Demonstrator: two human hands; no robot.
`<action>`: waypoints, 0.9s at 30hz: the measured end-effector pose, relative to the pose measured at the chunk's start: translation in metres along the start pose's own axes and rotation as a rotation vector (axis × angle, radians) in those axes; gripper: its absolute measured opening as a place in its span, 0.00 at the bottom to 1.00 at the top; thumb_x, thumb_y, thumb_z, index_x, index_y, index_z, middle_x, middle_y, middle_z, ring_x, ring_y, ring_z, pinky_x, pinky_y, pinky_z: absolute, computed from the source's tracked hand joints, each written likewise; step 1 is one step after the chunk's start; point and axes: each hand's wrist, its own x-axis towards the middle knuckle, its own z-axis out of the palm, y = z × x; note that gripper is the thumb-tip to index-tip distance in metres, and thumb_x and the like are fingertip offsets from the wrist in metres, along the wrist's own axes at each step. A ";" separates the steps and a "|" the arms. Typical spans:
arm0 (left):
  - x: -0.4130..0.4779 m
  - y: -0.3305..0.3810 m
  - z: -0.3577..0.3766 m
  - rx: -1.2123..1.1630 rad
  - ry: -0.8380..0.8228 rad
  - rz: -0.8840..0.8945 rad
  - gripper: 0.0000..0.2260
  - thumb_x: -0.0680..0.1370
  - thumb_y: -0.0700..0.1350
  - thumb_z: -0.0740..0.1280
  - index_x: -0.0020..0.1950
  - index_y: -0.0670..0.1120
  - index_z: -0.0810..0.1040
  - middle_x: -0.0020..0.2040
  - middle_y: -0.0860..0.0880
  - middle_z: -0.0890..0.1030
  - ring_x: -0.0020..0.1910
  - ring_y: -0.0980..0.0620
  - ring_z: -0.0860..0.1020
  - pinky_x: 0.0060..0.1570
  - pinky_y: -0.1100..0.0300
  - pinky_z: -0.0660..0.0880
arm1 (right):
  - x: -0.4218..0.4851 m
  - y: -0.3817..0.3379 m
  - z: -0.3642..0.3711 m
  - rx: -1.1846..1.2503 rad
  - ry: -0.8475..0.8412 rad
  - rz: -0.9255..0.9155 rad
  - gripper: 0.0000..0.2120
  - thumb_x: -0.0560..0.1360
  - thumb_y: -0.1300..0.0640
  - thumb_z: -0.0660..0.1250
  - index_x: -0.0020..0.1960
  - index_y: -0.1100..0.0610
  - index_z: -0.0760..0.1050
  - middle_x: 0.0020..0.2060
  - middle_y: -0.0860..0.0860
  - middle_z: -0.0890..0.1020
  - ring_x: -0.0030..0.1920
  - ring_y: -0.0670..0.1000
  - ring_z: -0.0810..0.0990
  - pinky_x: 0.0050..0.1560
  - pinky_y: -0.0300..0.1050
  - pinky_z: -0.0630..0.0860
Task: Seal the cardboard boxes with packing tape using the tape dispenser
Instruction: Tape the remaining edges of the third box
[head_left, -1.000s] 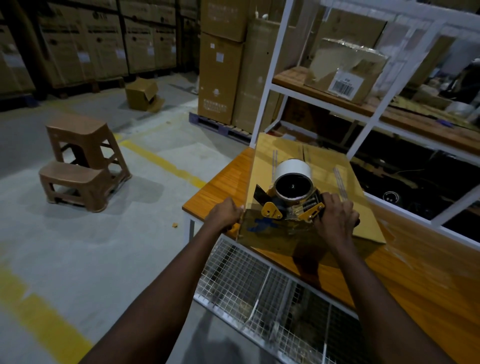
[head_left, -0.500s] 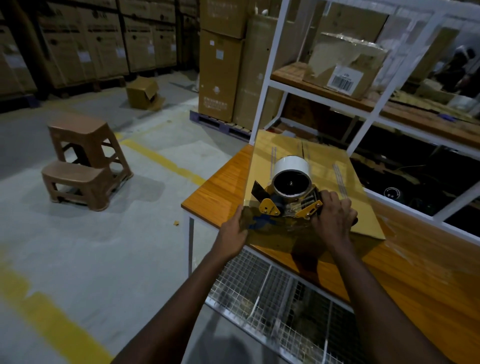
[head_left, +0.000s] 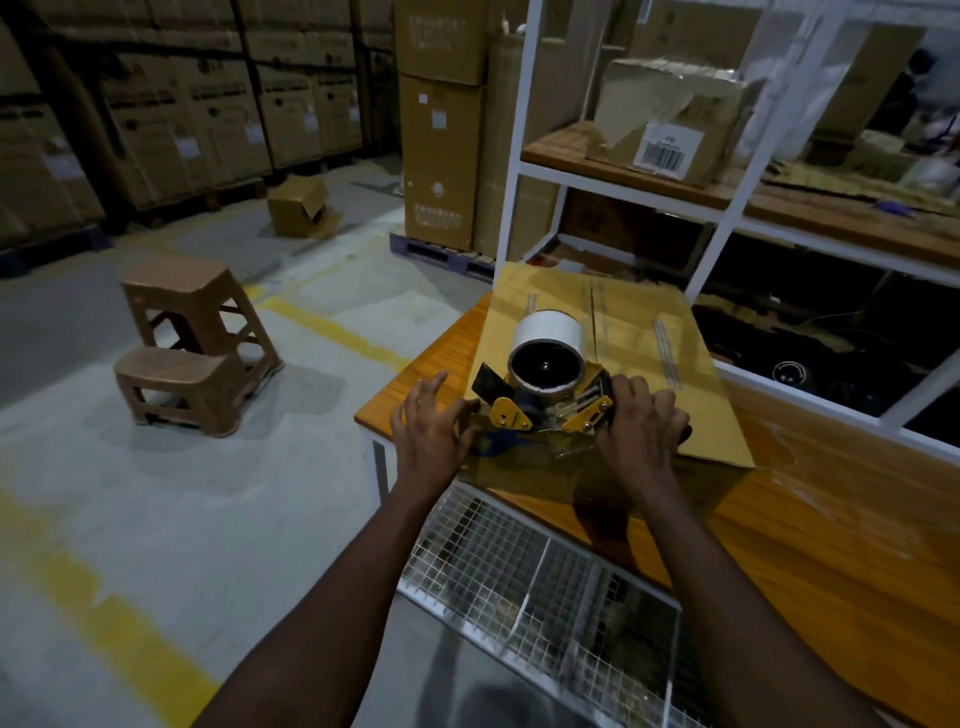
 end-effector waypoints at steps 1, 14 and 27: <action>-0.001 0.002 -0.001 0.006 0.013 -0.005 0.16 0.70 0.52 0.76 0.55 0.54 0.79 0.74 0.46 0.69 0.71 0.39 0.68 0.59 0.37 0.69 | 0.000 0.002 0.000 0.011 0.007 -0.012 0.25 0.69 0.55 0.73 0.63 0.53 0.69 0.55 0.53 0.74 0.52 0.59 0.70 0.50 0.54 0.65; -0.007 0.019 -0.007 0.129 0.076 -0.093 0.16 0.70 0.54 0.76 0.57 0.59 0.80 0.67 0.50 0.74 0.65 0.44 0.72 0.55 0.45 0.68 | -0.002 0.127 -0.008 0.011 0.035 -0.034 0.25 0.67 0.58 0.74 0.62 0.56 0.72 0.54 0.57 0.75 0.49 0.61 0.70 0.47 0.55 0.65; -0.020 0.080 0.000 0.391 -0.047 0.058 0.27 0.69 0.51 0.73 0.67 0.46 0.75 0.70 0.44 0.74 0.71 0.39 0.68 0.65 0.37 0.61 | -0.007 0.198 -0.014 0.072 0.044 -0.033 0.25 0.66 0.58 0.75 0.61 0.55 0.73 0.54 0.56 0.75 0.50 0.60 0.68 0.50 0.54 0.61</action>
